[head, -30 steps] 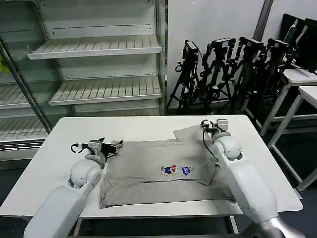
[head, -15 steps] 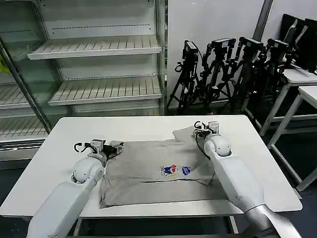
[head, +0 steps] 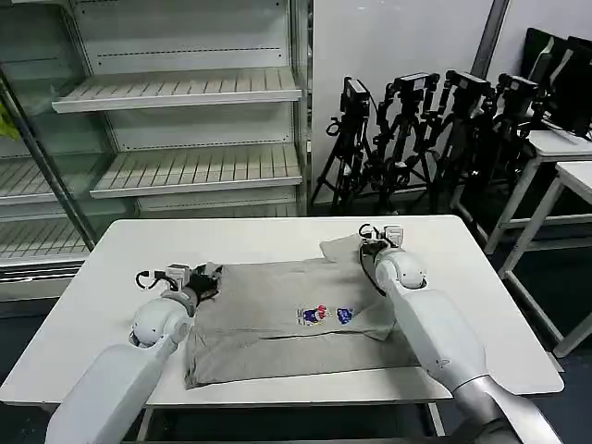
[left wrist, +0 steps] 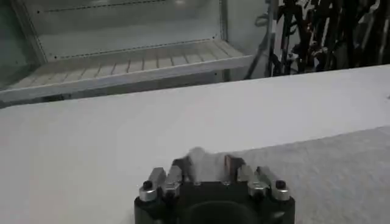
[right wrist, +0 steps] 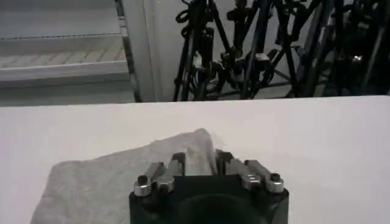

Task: Fold and organize the clothes.

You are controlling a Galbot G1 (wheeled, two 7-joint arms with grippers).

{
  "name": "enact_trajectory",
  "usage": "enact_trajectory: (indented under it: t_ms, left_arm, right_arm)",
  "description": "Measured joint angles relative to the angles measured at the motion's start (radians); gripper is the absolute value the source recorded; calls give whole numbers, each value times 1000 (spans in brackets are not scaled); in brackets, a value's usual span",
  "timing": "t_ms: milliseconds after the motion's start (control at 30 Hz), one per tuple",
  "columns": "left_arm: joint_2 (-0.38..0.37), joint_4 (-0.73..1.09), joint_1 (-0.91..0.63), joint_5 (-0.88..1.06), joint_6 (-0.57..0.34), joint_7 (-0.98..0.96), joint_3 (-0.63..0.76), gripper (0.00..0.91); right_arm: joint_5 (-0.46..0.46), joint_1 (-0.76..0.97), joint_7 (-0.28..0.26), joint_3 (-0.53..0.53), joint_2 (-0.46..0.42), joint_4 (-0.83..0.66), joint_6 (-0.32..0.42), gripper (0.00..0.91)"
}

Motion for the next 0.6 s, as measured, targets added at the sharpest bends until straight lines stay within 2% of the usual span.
enact_trajectory:
  t_ms: [367,600]
  left_arm:
    - [2,-29,2,-26,3,7,-16,20]
    - [21,-86,14,-35,3,10,-36,20]
  right_arm:
    - [16,-19,-5,22,0,36,30,0]
    - [19,-49,0,52,-25,137,88,0]
